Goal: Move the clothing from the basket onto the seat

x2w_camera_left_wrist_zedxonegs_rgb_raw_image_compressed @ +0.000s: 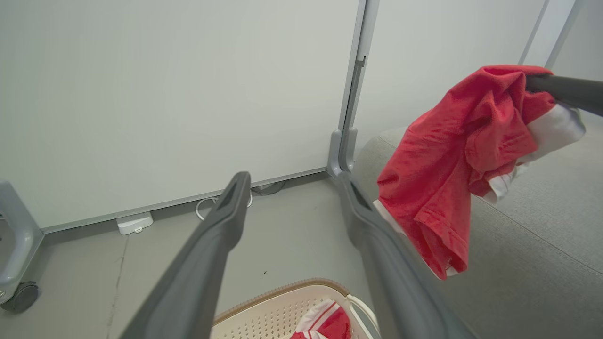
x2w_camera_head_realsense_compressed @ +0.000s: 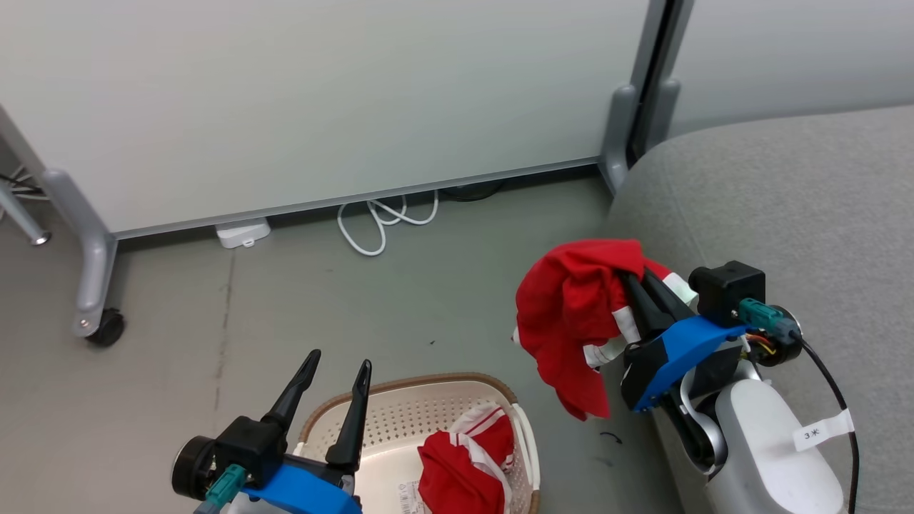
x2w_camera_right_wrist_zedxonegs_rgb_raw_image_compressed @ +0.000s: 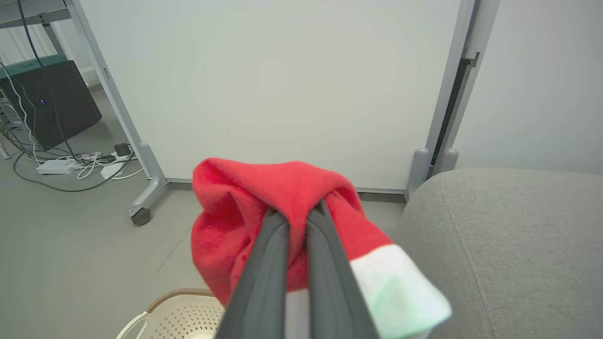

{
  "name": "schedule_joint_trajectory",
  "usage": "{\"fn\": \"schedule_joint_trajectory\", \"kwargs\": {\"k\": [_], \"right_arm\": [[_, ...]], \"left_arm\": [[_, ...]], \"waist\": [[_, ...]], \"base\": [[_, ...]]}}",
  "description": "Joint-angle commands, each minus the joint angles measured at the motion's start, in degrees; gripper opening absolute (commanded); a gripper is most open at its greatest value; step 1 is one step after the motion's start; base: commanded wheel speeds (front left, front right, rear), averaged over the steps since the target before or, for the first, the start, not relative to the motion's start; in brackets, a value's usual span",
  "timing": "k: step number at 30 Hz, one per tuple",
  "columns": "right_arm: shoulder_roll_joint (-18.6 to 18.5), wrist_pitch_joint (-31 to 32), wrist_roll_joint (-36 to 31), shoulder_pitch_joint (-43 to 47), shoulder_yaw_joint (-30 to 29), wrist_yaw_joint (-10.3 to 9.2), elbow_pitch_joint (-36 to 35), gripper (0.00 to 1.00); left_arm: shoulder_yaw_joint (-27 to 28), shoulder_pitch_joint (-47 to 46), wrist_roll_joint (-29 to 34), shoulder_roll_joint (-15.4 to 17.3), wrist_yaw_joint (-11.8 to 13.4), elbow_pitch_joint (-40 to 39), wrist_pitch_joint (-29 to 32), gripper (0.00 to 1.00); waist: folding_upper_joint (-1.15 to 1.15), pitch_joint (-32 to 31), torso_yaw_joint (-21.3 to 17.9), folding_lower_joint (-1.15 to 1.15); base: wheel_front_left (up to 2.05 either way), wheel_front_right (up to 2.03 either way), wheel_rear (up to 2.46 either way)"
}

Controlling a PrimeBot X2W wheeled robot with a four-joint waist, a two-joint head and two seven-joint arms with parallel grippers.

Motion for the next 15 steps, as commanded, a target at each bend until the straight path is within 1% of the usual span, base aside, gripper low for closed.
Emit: {"fn": "schedule_joint_trajectory", "kwargs": {"k": [1, 4, 5, 6, 7, 15], "right_arm": [[-0.16, 0.08, 0.32, 0.55, 0.17, 0.03, -0.68, 0.0], [-0.15, 0.15, 0.92, 0.42, 0.8, 0.03, -1.22, 0.0], [-0.15, 0.15, 0.92, 0.42, 0.8, 0.03, -1.22, 0.0], [-0.17, 0.08, 1.19, 0.31, 1.18, 0.03, -1.58, 0.0], [-0.17, 0.08, 1.19, 0.31, 1.18, 0.03, -1.58, 0.0], [-0.17, -0.42, 2.09, -0.06, 1.85, 0.03, -2.11, 0.0]], "left_arm": [[-0.2, -0.31, 0.39, -0.05, -0.44, -0.05, -0.27, 1.0], [-0.53, -0.76, 0.44, 0.04, -0.45, -0.19, -0.27, 1.0], [-0.53, -0.76, 0.44, 0.04, -0.45, -0.19, -0.27, 1.0], [-0.95, -1.05, 0.26, 0.24, -0.47, -0.3, -0.27, 1.0], [-0.95, -1.05, 0.26, 0.24, -0.47, -0.3, -0.27, 1.0], [-2.5, -2.46, -0.64, 1.01, -0.48, -0.5, -0.27, 1.0]], "waist": [[0.0, 0.32, -1.7, 0.0], [0.0, 0.66, -3.77, 0.0], [0.0, 0.66, -3.77, 0.0], [0.0, 0.93, -5.3, 0.0], [0.0, 0.93, -5.3, 0.0], [0.0, 2.37, -11.89, 0.0]], "base": [[0.0, 0.0, 0.0], [0.0, 0.0, 0.0], [0.0, 0.0, 0.0], [0.0, 0.0, 0.0], [0.0, 0.0, 0.0], [0.0, 0.0, 0.0]]}}
